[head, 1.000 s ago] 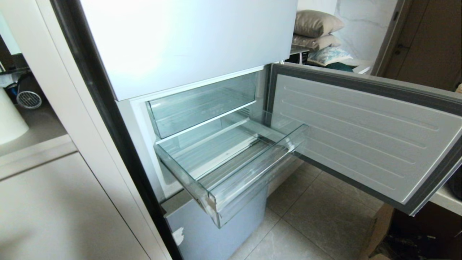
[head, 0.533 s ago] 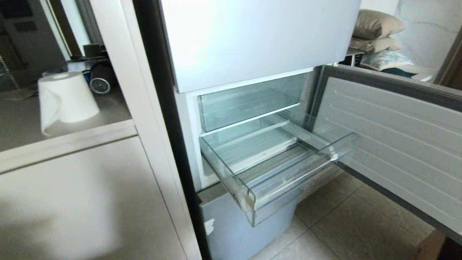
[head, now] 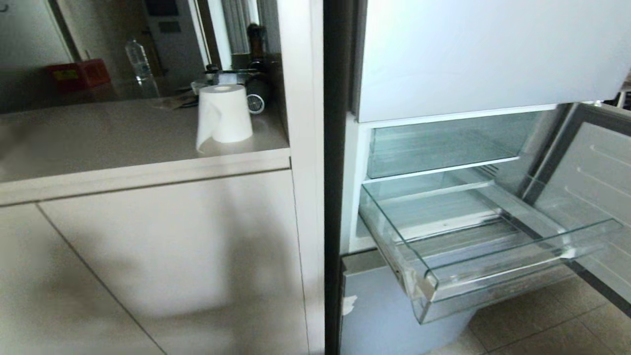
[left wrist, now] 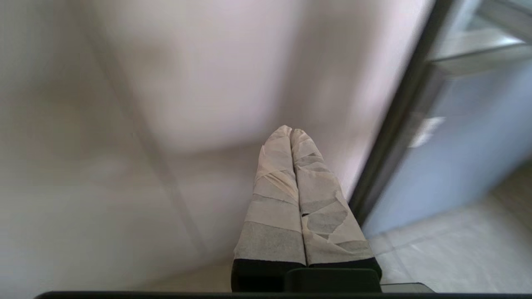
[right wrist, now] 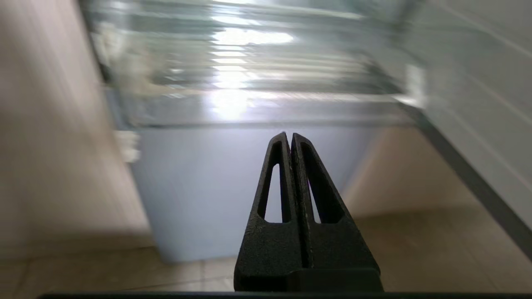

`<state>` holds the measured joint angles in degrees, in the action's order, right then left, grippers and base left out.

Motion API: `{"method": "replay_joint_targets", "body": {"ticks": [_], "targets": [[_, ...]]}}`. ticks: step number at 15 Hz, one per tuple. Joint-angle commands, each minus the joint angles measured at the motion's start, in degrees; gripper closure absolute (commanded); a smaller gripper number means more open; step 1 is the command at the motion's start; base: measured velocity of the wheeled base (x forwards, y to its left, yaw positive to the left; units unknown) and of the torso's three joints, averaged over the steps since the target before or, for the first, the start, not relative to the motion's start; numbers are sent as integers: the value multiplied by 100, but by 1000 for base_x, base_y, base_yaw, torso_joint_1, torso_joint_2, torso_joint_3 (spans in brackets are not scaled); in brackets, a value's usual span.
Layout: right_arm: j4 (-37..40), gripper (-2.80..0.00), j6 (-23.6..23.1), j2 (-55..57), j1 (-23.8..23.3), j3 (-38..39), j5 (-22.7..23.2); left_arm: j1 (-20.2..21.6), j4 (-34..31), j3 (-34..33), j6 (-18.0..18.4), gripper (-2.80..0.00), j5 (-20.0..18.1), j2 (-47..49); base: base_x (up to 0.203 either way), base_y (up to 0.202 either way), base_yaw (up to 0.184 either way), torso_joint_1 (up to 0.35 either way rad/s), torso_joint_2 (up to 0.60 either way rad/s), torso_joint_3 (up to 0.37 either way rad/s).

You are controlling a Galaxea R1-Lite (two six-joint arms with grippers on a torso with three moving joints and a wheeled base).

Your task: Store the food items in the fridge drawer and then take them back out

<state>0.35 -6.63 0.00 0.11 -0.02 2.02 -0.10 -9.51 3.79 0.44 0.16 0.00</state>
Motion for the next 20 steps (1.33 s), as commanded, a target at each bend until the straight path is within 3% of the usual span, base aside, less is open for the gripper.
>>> {"method": "replay_joint_targets", "body": {"ticks": [1,5,8,13,16,20], "targets": [[0,0,9,9,3,6,-22,1,-7,-1,0,0,2,0,2,-8,172,2,5,2],[-54,0,144,624,6,2,-25,1,-7,-1,0,0,2,0,1,-6,134,3,2,3],[-566,0,134,2815,23,-4,-38,1,-7,-1,0,0,2,0,0,0,0,0,0,0],[-2051,0,110,6453,-65,-281,-99,1,-7,-1,0,0,2,1,0,0,0,0,0,0],[-2430,0,125,7962,-88,-838,-80,1,-7,-1,0,0,2,0,0,0,0,0,0,0],[-2595,0,158,9096,-97,-1790,-69,1,-7,-1,0,0,2,0,0,0,0,0,0,0]]}}
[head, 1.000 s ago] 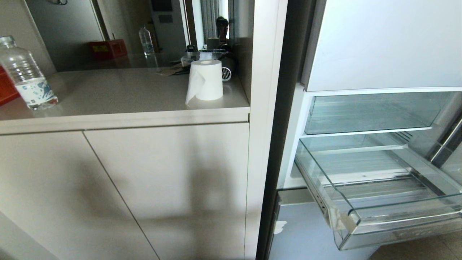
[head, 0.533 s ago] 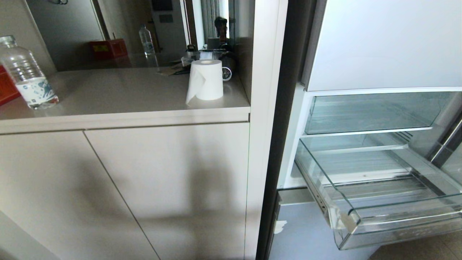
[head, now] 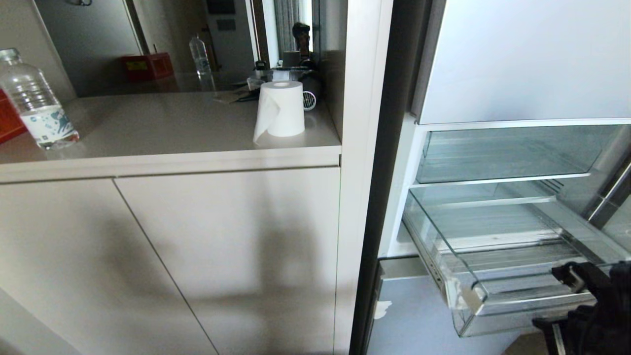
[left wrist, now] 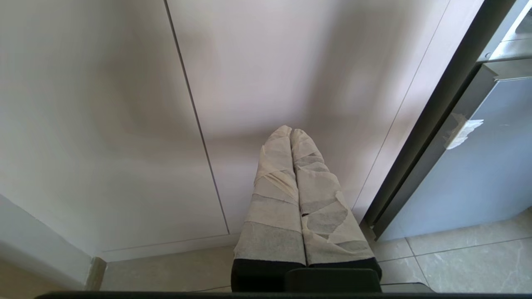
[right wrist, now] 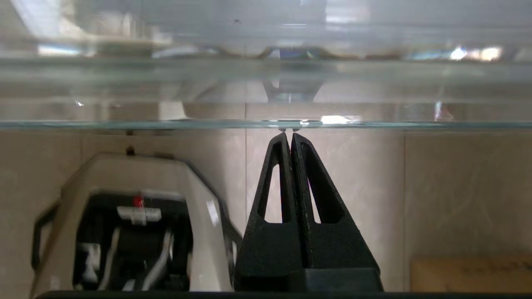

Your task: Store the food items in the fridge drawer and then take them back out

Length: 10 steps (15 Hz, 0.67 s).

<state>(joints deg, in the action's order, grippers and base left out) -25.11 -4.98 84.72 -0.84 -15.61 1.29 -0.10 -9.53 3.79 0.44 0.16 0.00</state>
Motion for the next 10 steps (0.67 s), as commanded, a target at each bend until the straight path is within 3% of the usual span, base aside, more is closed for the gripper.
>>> {"method": "replay_joint_targets", "body": {"ticks": [1,3,6,10], "targets": [[-75,0,66,827,5,-477,8,1,-5,-1,0,0,2,0,0,0,0,0,0,0],[-295,0,421,1174,75,-913,134,1,-5,-1,0,0,2,0,0,0,0,0,0,0],[-1313,0,662,1724,163,-1195,491,1,-5,-1,0,0,2,0,0,0,0,0,0,0],[-2694,0,1215,2624,439,-1777,543,1,-5,-1,0,0,2,0,0,0,0,0,0,0]]}}
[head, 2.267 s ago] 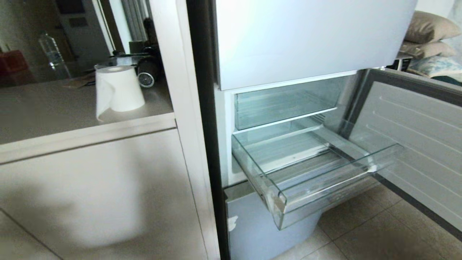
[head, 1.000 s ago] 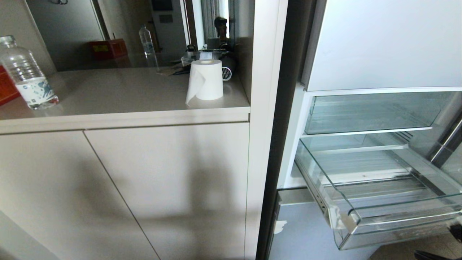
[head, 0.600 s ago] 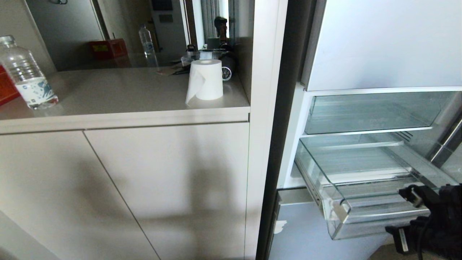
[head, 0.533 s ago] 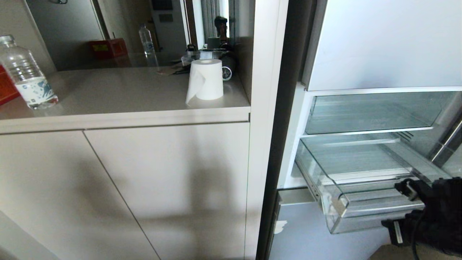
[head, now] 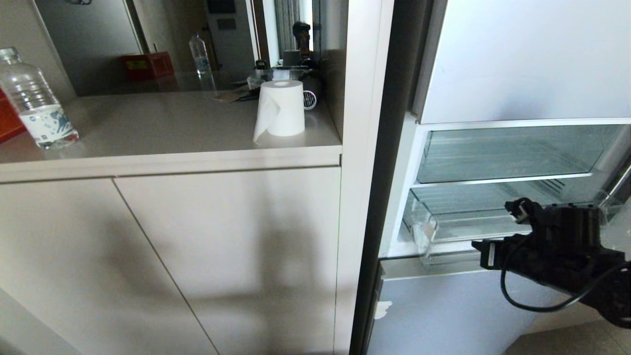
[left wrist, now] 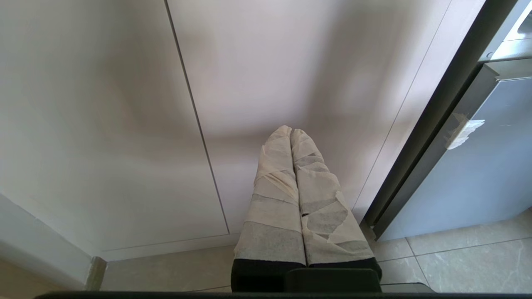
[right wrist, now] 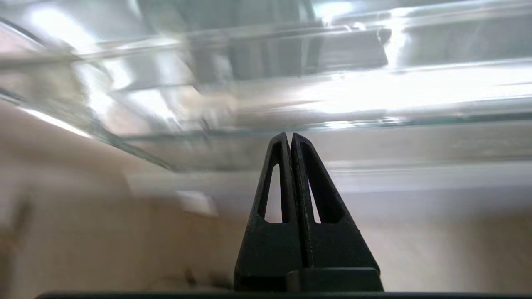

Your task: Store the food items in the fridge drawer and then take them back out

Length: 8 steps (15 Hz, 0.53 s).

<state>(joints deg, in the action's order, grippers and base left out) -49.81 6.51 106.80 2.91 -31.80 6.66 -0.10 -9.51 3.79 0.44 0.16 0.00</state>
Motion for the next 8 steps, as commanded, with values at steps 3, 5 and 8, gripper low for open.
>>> {"method": "replay_joint_targets", "body": {"ticks": [3,5,8], "targets": [[-657,0,825,587,348,-320,-392,1,-7,-1,0,0,2,0,0,0,0,0,0,0],[-647,0,844,265,449,57,-586,1,-7,-1,0,0,2,0,0,0,0,0,0,0],[-644,0,899,41,482,282,-641,1,-7,-1,0,0,2,0,0,0,0,0,0,0]]}}
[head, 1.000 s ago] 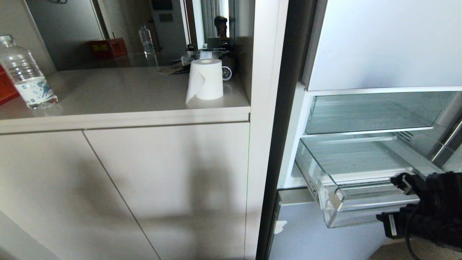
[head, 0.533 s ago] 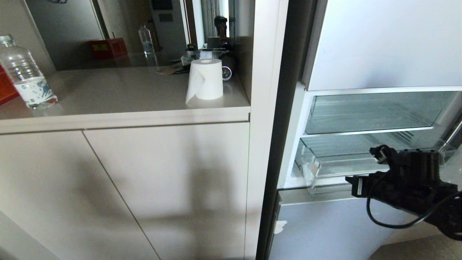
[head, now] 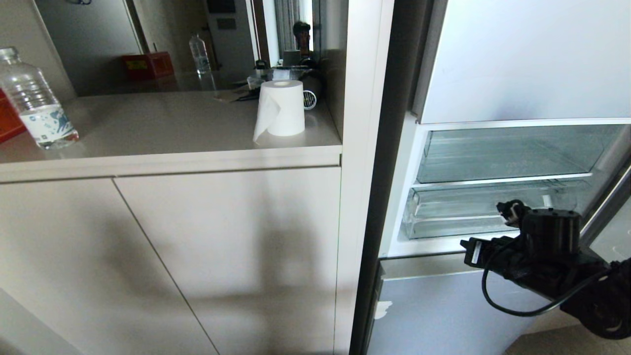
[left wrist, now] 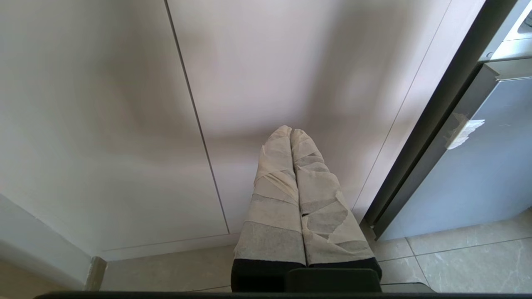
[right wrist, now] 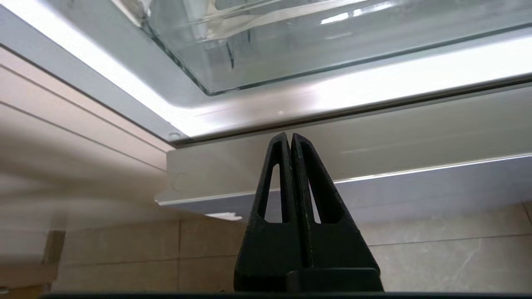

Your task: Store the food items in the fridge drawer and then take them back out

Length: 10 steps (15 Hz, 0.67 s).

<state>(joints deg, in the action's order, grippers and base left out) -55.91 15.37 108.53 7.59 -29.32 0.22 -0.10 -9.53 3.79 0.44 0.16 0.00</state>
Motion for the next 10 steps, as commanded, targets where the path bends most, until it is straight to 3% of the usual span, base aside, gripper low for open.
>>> {"method": "replay_joint_targets", "body": {"ticks": [1,10], "targets": [[-42,0,23,-91,12,-32,4,1,-5,-1,0,0,2,0,0,0,0,0,0,0],[-51,0,4,1476,14,-1600,-145,1,-5,-1,0,0,2,0,0,0,0,0,0,0]]}}
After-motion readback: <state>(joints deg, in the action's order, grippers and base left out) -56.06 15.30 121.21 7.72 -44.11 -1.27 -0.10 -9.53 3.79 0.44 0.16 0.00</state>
